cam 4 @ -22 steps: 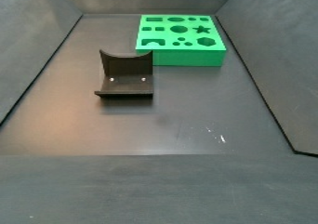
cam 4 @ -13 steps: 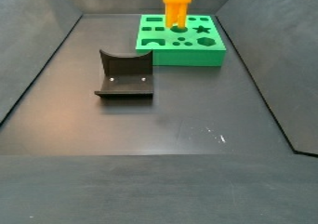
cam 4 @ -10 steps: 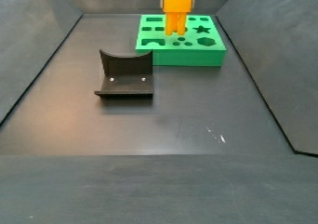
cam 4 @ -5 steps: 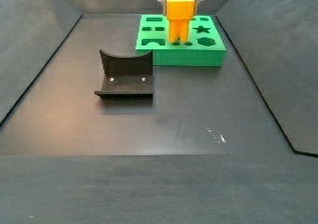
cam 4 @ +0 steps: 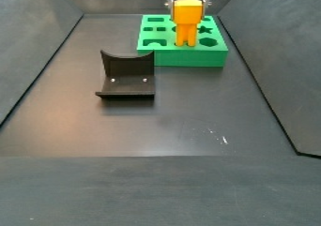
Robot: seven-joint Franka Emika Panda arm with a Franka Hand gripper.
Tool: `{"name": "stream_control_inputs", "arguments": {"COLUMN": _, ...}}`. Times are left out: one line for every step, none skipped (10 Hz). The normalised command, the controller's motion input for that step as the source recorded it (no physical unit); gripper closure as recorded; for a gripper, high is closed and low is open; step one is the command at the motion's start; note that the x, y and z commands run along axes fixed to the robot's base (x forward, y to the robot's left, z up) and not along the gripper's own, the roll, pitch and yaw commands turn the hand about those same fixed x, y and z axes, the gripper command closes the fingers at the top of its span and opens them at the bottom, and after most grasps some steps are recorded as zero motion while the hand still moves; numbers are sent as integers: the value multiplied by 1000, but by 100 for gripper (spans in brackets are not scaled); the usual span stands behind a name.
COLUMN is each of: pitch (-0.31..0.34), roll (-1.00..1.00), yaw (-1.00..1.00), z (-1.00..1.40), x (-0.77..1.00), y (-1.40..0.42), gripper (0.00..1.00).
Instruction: Insert the 3 prong object.
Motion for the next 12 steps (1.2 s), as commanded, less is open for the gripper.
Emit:
{"name": "stream_control_inputs", "arguments": {"pitch": -56, "roll": -147, "yaw": -9, "z": -260, "x": 0, "y": 0, "gripper": 100}}
{"name": "stream_control_inputs", "arguments": {"pitch": -20, "roll": -97, "yaw": -34, "z": -337, "x": 240, "y": 0, "gripper": 100}}
{"name": "stream_control_inputs", "arguments": {"pitch": -54, "roll": -143, "yaw": -200, "z": -303, "x": 143, "y": -89, "gripper": 100}}
{"name": "stream_control_inputs", "arguments": {"pitch": -94, "roll": -181, "yaw": -263, "z": -286, "x": 29, "y": -57, "gripper": 100}}
{"name": "stream_control_inputs", "arguments": {"pitch": -89, "roll": -81, "yaw": 0, "z": -371, "x": 0, "y": 0, "gripper": 100}}
{"name": "stream_control_inputs", "arguments": {"pitch": -100, "roll": -77, "yaw": 91, "z": -411, "x": 0, "y": 0, "gripper": 100}}
{"name": "stream_control_inputs", "arguments": {"pitch": -130, "roll": -67, "yaw": 109, "z": -429, "x": 0, "y": 0, "gripper": 100}}
{"name": "stream_control_inputs", "arguments": {"pitch": -126, "roll": -36, "yaw": 120, "z": -403, "x": 0, "y": -17, "gripper": 100}}
{"name": "stream_control_inputs", "arguments": {"pitch": -140, "roll": 67, "yaw": 169, "z": -460, "x": -26, "y": -200, "gripper": 100}}
{"name": "stream_control_inputs", "arguments": {"pitch": -136, "roll": 149, "yaw": 206, "z": -474, "x": -54, "y": -263, "gripper": 100}}
{"name": "stream_control_inputs", "arguments": {"pitch": -116, "roll": 0, "yaw": 29, "z": -217, "x": -43, "y": -111, "gripper": 100}}
{"name": "stream_control_inputs", "arguments": {"pitch": -70, "roll": -1, "yaw": 0, "z": -6, "x": 0, "y": 0, "gripper": 100}}
